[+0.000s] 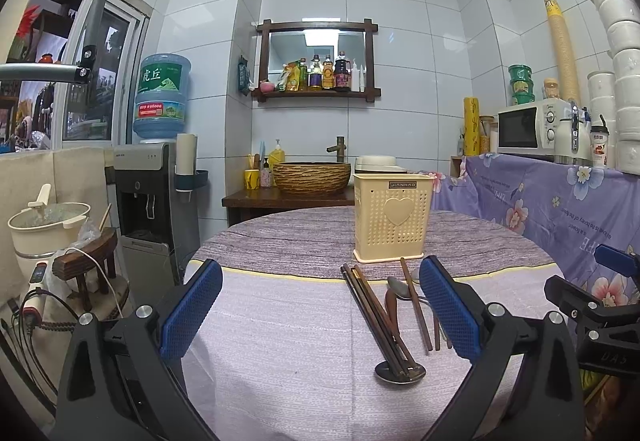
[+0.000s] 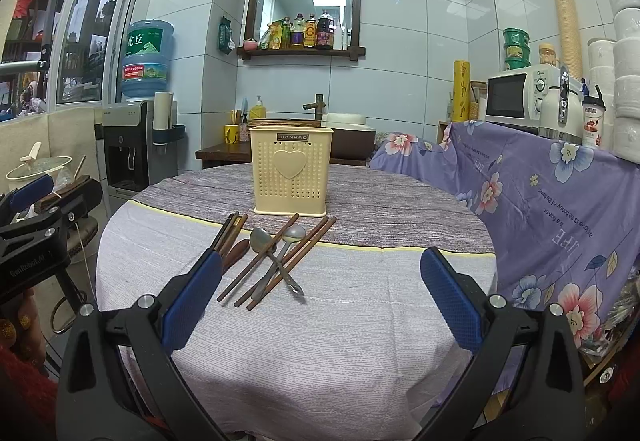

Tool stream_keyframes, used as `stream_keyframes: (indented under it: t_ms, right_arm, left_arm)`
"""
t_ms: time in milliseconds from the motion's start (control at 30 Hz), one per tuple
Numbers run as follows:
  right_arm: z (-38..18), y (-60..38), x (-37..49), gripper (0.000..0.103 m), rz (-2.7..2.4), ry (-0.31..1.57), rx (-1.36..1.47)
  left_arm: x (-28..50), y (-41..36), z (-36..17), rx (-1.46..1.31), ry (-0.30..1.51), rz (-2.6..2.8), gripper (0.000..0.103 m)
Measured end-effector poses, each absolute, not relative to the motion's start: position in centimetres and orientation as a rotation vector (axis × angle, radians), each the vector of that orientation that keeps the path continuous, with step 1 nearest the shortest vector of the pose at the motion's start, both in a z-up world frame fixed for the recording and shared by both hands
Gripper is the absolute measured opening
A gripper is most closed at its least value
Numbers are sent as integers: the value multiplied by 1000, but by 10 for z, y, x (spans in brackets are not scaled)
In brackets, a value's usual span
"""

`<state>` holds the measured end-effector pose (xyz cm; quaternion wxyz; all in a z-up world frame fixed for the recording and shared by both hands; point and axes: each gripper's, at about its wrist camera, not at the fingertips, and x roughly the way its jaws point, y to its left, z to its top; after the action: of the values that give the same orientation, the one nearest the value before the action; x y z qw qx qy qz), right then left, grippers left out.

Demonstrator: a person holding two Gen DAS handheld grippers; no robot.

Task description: Organize utensils

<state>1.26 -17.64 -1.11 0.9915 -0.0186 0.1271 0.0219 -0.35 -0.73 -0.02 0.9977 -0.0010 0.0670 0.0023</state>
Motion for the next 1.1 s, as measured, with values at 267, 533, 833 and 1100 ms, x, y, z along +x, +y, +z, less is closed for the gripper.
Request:
stream_keyframes:
  t_ms: [267, 533, 833, 1100]
  right_arm:
    - [-11, -176, 12, 98, 43, 255, -38]
    - [-12, -177, 13, 98, 44, 257, -38]
    - [-11, -177, 13, 98, 43, 259, -38]
    - [-11, -177, 13, 98, 43, 260, -38]
  left_arm:
    - [-3, -8, -1, 2, 135, 5, 98]
    - [-2, -5, -1, 1, 135, 7, 98]
    - [-3, -6, -2, 1, 134, 7, 98]
    - [-2, -6, -2, 5, 134, 6, 98]
